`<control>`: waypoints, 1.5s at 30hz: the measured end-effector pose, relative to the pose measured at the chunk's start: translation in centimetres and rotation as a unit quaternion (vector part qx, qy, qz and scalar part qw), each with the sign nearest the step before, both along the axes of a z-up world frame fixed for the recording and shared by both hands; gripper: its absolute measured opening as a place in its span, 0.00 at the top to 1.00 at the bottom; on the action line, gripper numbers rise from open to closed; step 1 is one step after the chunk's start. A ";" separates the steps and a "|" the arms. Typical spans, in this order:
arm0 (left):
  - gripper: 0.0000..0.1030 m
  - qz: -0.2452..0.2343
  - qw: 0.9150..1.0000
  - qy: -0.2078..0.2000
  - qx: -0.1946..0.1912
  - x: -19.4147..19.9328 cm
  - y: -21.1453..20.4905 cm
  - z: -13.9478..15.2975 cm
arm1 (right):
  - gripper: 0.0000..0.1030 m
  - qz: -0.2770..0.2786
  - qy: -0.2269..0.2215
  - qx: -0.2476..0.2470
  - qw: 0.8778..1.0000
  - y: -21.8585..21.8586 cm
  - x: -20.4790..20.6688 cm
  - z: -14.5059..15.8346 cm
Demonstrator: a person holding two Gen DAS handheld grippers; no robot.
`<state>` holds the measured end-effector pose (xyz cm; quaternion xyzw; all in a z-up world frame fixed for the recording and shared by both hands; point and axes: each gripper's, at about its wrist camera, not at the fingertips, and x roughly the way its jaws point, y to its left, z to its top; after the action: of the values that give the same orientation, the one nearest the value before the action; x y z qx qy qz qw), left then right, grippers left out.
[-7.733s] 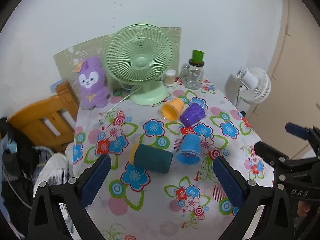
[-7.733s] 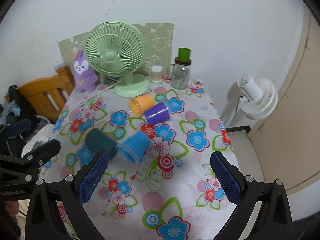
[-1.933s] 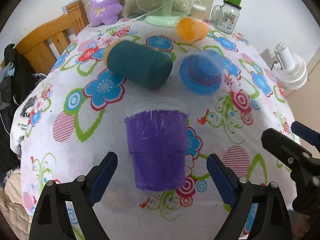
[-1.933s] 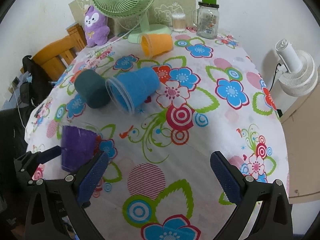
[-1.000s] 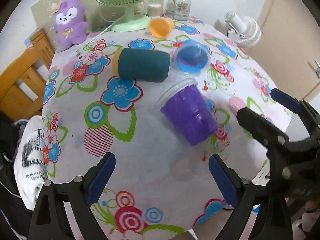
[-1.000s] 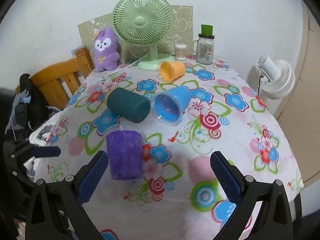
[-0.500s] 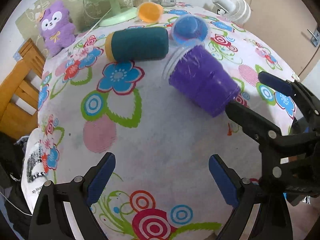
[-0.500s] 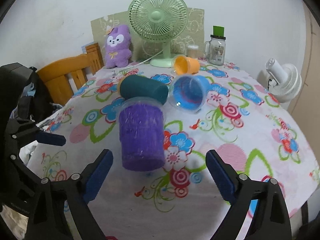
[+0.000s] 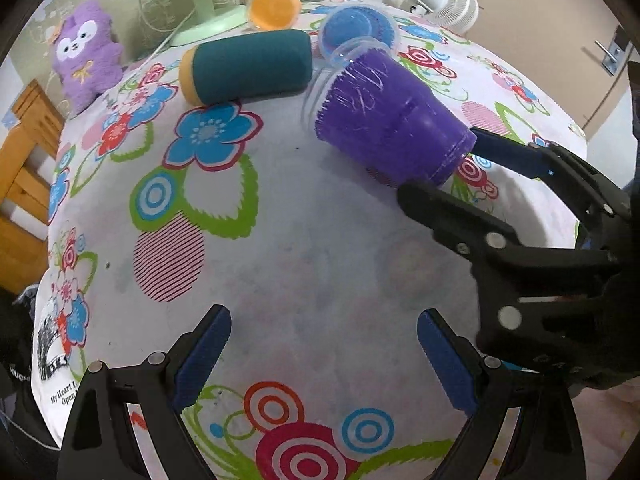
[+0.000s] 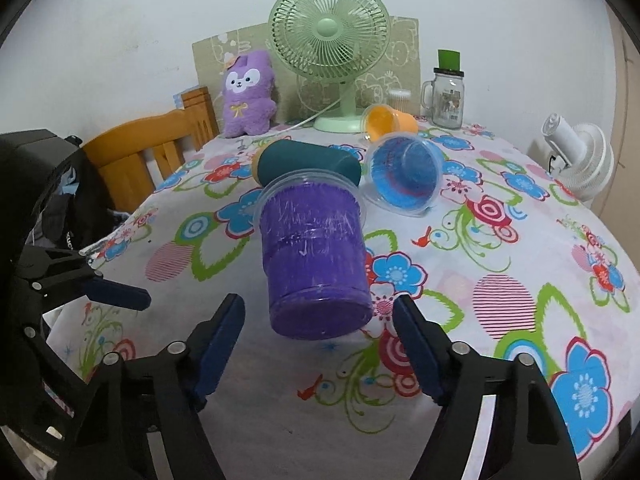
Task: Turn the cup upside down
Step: 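Close the right gripper around the purple cup and lift it, then rotate the purple cup in the right gripper until its rim faces down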
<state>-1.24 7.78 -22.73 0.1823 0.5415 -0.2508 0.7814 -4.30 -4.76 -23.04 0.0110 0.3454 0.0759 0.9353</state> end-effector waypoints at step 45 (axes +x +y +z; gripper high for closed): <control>0.07 0.119 0.992 -0.049 0.002 1.8 -2.3 7.5 | 0.44 0.022 0.134 -0.123 0.983 -1.8 3.7 9.3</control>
<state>0.52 5.47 -15.24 0.1296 0.5212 -0.1458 0.8308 -0.63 -6.61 -13.73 -0.1015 0.4742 0.0516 0.8730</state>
